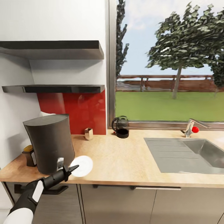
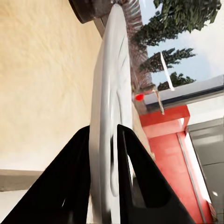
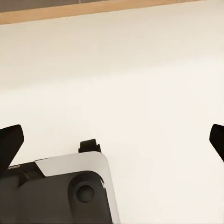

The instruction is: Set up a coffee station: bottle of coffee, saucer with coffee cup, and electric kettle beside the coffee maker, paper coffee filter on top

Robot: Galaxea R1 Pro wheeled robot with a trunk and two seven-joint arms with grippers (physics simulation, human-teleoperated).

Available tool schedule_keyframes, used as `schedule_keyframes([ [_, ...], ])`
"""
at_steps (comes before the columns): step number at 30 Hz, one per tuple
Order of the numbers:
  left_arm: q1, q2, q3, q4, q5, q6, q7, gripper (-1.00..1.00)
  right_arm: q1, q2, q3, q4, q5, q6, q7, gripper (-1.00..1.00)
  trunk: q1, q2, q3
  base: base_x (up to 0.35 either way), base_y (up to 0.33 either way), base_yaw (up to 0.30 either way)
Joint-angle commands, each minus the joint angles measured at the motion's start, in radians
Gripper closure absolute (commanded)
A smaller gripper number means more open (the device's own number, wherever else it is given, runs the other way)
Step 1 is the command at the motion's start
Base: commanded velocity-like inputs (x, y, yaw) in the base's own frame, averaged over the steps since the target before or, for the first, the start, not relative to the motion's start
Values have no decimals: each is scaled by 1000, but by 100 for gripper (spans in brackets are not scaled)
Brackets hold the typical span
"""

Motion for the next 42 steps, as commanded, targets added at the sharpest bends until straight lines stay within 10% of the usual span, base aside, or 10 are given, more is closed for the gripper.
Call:
schedule_keyframes([
  [1, -1, -13, 2, 1, 1, -15, 14, 100, 0, -2, 7, -4, -4, 3, -8, -100, 0, -1, 0, 0, 0, 9],
  [9, -5, -80, 3, 0, 5, -73, 177, 100, 22, -11, 7, -4, 60, 0, -8, -100, 0, -1, 0, 0, 0, 2],
  [29, -1, -72, 59, -1, 1, -108, 193, 100, 30, -22, 6, 36, 82, 3, -10, -100, 0, -1, 0, 149, 0, 0],
  [42, 1, -75, 58, 16, 14, -209, 309, 100, 31, -31, 6, 35, 82, 3, -10, -100, 0, -1, 0, 0, 0, 0],
])
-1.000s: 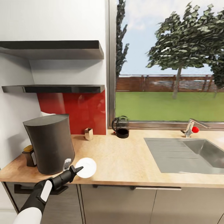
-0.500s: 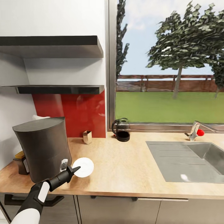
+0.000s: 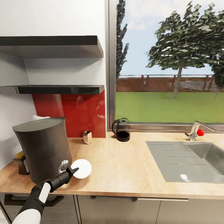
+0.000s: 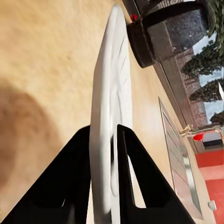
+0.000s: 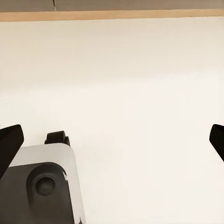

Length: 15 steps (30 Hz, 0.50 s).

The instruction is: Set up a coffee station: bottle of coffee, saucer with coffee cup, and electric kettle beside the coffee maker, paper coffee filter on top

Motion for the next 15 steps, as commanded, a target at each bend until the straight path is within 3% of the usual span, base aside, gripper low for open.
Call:
schedule_keyframes([
  [1, -1, 0, 3, 1, 3, 7, -2, 100, 0, -1, 8, -3, -6, 3, -6, -100, 0, -1, 0, 0, 0, 0],
  [4, -1, 1, 2, 2, 3, 7, -1, 100, 0, -1, 8, -3, -6, 3, -6, -100, 0, -1, 0, 0, 0, 0],
  [5, -1, 1, 3, 2, 2, 7, 0, -100, 0, -1, 8, -3, -6, 3, -6, -100, 0, -1, 0, 0, 0, 0],
  [15, 0, 4, 3, 3, 1, 8, 19, -100, 0, -1, 8, -3, -6, 3, -6, -100, 0, -1, 0, 0, 0, 0],
])
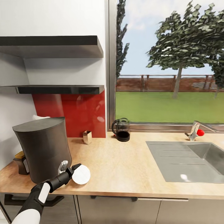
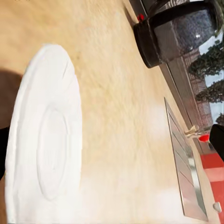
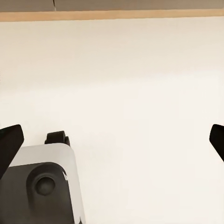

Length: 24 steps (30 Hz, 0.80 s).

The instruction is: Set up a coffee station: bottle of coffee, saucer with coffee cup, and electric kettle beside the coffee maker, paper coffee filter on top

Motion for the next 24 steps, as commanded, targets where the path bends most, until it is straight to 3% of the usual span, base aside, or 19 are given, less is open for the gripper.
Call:
schedule_keyframes([
  [1, 0, 0, 3, 1, 3, 7, -2, -100, 0, -1, 8, -3, -6, 3, -6, -100, 0, -1, 0, 0, 0, 0],
  [5, 1, 0, 3, 1, 4, 10, -1, -100, 0, -1, 8, -3, -6, 3, -6, -100, 0, -1, 0, -62, 60, 0],
  [24, 2, -10, 2, 4, 3, 14, -2, -100, 0, -1, 8, -4, -7, 3, -6, -100, 0, -1, 0, -234, 221, 0],
])
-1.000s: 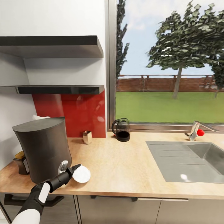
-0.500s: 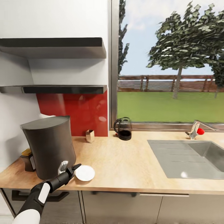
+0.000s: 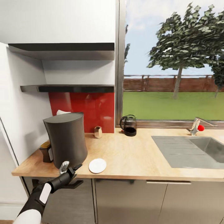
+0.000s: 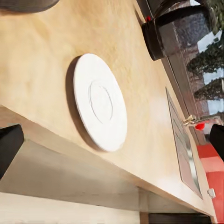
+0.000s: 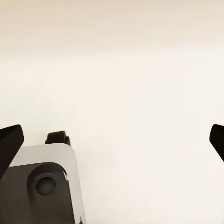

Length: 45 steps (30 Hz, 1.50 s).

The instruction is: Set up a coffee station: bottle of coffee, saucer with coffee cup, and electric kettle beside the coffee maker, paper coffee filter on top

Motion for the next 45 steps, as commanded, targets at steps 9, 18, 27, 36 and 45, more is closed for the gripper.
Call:
schedule_keyframes([
  [9, 13, 5, 2, 130, 4, -4, -5, -100, 0, 8, 8, -4, -5, 1, -7, -100, 0, -1, 0, -184, 165, 0],
  [18, 130, 8, 0, 181, 1, -9, -16, -100, 0, 13, 7, -6, -4, -1, -7, -100, 0, -1, 0, -14, 13, 0],
  [27, 374, 80, -13, 177, -30, -144, -27, -100, 0, 14, 7, -11, -5, -4, -7, -100, 0, -1, 0, 0, 0, 0],
  [36, 396, 106, -11, 198, -521, -553, 120, -100, 0, 79, 5, -43, -7, -13, -6, -100, 0, -1, 0, 0, 0, 0],
  [45, 398, 106, -14, 401, -586, -784, 566, -100, 0, 89, -2, -48, -11, -17, -7, -100, 0, -1, 0, 0, 0, 0],
])
